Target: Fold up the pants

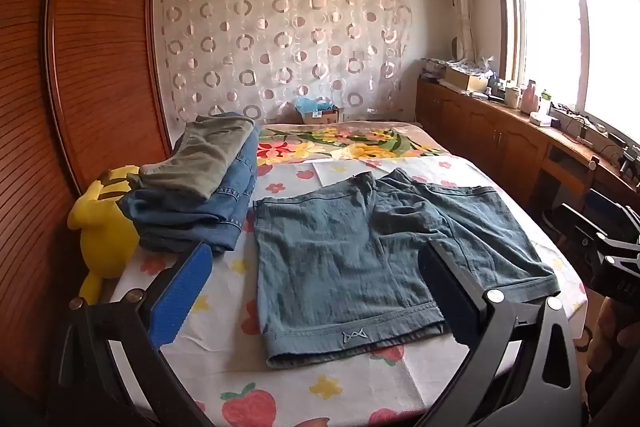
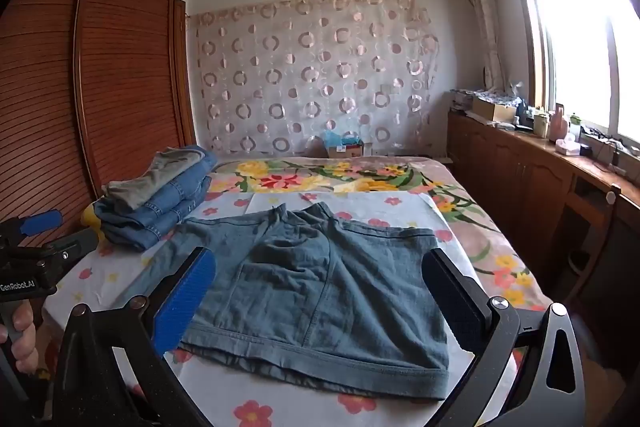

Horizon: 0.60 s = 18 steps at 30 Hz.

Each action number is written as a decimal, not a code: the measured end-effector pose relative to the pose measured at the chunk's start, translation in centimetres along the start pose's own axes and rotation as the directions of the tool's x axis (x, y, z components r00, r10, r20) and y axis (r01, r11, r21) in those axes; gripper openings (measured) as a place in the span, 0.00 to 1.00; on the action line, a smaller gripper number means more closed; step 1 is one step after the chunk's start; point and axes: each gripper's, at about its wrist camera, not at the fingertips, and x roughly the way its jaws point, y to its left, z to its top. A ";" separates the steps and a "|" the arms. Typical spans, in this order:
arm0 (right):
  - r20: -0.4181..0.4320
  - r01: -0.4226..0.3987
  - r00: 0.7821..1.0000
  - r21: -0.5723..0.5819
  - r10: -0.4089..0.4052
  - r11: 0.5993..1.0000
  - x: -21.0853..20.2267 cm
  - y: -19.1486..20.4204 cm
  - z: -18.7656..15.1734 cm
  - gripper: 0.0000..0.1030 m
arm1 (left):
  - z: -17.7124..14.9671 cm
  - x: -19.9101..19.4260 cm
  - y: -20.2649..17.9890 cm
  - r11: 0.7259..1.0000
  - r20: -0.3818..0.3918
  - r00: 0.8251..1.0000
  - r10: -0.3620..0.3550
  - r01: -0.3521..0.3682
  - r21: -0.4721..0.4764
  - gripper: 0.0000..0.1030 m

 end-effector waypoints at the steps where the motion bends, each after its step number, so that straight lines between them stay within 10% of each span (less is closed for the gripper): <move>1: 0.002 0.001 1.000 0.002 -0.001 1.000 0.0 0.0 0.0 1.00 | 0.0 -0.1 0.0 1.000 0.001 1.000 -0.002 0.002 -0.003 1.00; 18: -0.008 -0.004 1.000 0.009 0.004 1.000 0.0 -0.1 0.1 1.00 | -0.1 0.0 -0.3 1.000 -0.013 1.000 0.009 -0.009 0.008 1.00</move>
